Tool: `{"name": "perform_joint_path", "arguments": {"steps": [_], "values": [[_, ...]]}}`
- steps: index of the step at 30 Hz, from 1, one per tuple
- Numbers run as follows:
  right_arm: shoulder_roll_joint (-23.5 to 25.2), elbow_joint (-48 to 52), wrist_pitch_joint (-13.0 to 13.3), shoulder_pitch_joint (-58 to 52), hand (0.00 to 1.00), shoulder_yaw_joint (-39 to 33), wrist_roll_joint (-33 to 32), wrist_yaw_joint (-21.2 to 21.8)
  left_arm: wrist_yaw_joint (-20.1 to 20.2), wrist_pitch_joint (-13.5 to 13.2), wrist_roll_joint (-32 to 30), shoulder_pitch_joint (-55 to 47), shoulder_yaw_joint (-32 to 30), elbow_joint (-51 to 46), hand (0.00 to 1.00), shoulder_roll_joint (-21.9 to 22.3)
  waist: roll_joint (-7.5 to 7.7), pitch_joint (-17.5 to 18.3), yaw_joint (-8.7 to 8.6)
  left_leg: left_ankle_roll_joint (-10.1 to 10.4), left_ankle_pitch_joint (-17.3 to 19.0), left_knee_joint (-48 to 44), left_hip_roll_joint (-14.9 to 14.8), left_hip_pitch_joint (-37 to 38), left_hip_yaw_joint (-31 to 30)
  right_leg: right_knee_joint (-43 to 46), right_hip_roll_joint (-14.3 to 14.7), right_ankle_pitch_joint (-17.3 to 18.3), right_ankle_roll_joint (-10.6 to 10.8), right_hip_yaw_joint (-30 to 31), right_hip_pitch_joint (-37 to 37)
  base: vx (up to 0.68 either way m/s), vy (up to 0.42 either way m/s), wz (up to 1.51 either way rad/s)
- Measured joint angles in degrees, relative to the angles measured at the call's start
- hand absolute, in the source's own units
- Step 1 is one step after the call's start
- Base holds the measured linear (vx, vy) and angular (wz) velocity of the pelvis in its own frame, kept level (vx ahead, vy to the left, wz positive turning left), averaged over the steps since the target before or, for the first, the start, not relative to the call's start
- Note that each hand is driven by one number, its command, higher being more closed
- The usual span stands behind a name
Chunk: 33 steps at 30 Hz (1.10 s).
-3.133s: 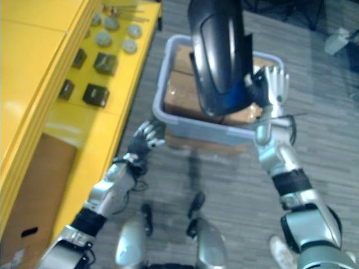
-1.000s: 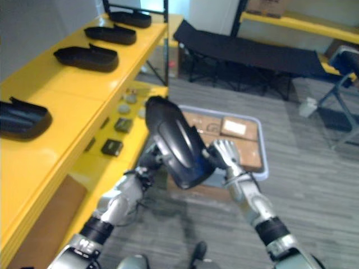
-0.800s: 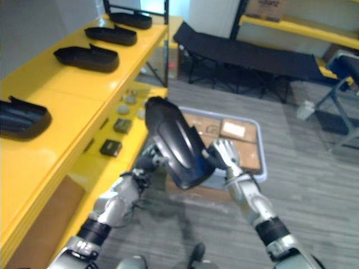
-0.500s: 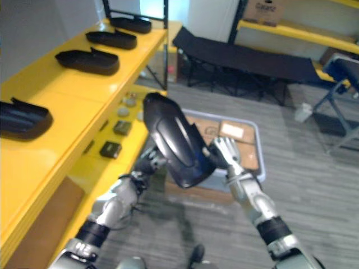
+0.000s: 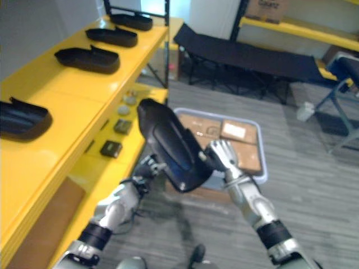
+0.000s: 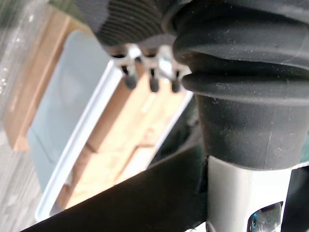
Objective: Walk over and take plastic housings, then place them on the shelf
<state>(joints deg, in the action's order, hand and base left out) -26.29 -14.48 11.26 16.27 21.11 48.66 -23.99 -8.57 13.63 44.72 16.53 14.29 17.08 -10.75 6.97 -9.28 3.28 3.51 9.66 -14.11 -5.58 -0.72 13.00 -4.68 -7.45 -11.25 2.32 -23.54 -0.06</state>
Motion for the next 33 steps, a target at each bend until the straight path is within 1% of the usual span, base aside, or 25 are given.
{"name": "perform_joint_path", "arguments": {"steps": [3, 7, 8, 9, 13, 15, 18, 21, 23, 28, 33], "values": [[0.0, 0.0, 0.0, -0.17, 1.0, 0.24, 1.68, -0.12, -1.7, -0.63, 0.39, 0.0, -0.03, 0.0, 0.0, -0.01, -0.03, -0.01, -0.03, -0.01, 0.01, -0.03, -0.01, 0.0, 0.02, -0.46, -0.02, 0.05, -0.03, 0.05, 0.0, 0.0, 0.0, 0.0], [-0.01, -0.01, 0.01, -0.59, 1.0, 0.78, 1.79, -1.06, -3.11, -1.02, 0.54, -0.01, -0.07, 0.0, 0.0, -0.04, -0.18, -0.01, -0.02, 0.0, 0.0, -0.03, -0.03, 0.0, -0.01, -0.46, -0.01, 0.45, -0.25, 0.0, 0.0, 0.0, 0.0, 0.0], [-0.01, -0.01, 0.01, -0.84, 1.0, 1.06, 1.83, -1.17, -3.2, -1.02, 1.08, -0.01, -0.08, 0.01, 1.0, -0.04, -0.27, 0.03, -0.01, 0.0, 0.0, -0.02, -0.03, -0.01, -0.03, -0.46, 0.0, 0.48, -0.29, -0.03, 0.0, 0.0, 0.0, 0.0], [-0.01, -0.01, 0.01, -1.09, 1.0, 1.37, 1.88, -1.24, -3.61, -1.03, 2.1, -0.01, -0.08, 0.01, 1.0, -0.02, -0.34, 0.07, 0.01, 0.01, 0.01, -0.01, -0.03, -0.01, -0.04, -0.46, 0.0, 0.49, -0.3, -0.06, 0.0, 0.0, 0.0, 0.0], [-0.01, -0.01, 0.11, -2.23, 1.0, 2.14, 1.9, -1.61, -3.88, -1.23, 2.24, -0.01, -0.1, 0.39, 1.0, 0.03, -0.34, 0.07, 0.01, 0.02, 0.02, 0.0, -0.02, -0.03, -0.09, -0.41, 0.0, 0.48, -0.28, -0.13, 0.0, 0.0, 0.0, 0.0], [0.28, -0.01, 0.12, -2.79, 1.0, 3.02, 1.89, -1.61, -4.03, -1.32, 3.35, -0.01, -0.12, 0.54, 1.0, 0.11, -0.34, 0.07, 0.02, 0.02, 0.03, -0.01, -0.01, -0.03, -0.15, -0.14, 0.0, 0.33, -0.14, -0.17, 0.0, 0.0, 0.0, 0.0], [1.06, -0.01, 0.12, -3.17, 1.0, 3.64, 1.85, -1.75, -4.28, -1.67, 6.79, -0.01, -0.16, 1.58, 1.0, 0.15, -0.34, 0.07, 0.03, 0.01, 0.04, -0.06, 0.03, -0.03, -0.17, 0.03, -0.02, 0.23, -0.04, -0.19, 0.0, 0.0, 0.0, 0.0], [2.03, 0.13, 0.19, -3.18, 1.0, 5.04, 1.73, -2.81, -4.34, -3.21, 7.19, -0.01, -0.44, 3.04, 1.0, 0.43, -0.34, 0.07, 0.02, -0.06, 0.15, -0.26, 0.03, -0.13, -0.18, 0.03, -0.04, 0.21, -0.01, -0.17, 0.01, 0.0, 0.0, 0.0], [3.0, 0.36, 0.2, -3.17, 1.0, 5.71, 1.68, -3.67, -4.43, -3.67, 7.18, -0.02, -0.51, 4.05, 1.0, 0.37, -0.34, 0.07, 0.03, -0.11, 0.19, -0.26, 0.03, -0.22, -0.23, 0.02, -0.06, 0.21, 0.0, -0.18, 0.01, 0.0, 0.0, 0.0], [3.7, 0.56, 0.2, -3.17, 1.0, 7.11, 1.66, -4.92, -4.43, -3.86, 7.3, -0.03, -0.44, 4.74, 1.0, 0.16, -0.35, 0.07, 0.14, -0.18, 0.25, -0.34, 0.13, -0.25, -0.22, -0.28, -0.22, 0.25, 0.03, -0.17, 0.03, 0.0, 0.0, 0.0], [4.67, 1.34, 0.18, -3.14, 1.0, 7.37, 1.56, -6.32, -4.41, -4.06, 10.26, -0.03, 0.41, 4.75, 1.0, -0.23, -0.36, 0.06, 0.11, -0.17, 0.25, -0.35, 0.18, -0.28, -0.31, -0.2, -0.26, 0.27, -0.01, -0.3, 0.03, 0.0, 0.0, 0.0]]}}
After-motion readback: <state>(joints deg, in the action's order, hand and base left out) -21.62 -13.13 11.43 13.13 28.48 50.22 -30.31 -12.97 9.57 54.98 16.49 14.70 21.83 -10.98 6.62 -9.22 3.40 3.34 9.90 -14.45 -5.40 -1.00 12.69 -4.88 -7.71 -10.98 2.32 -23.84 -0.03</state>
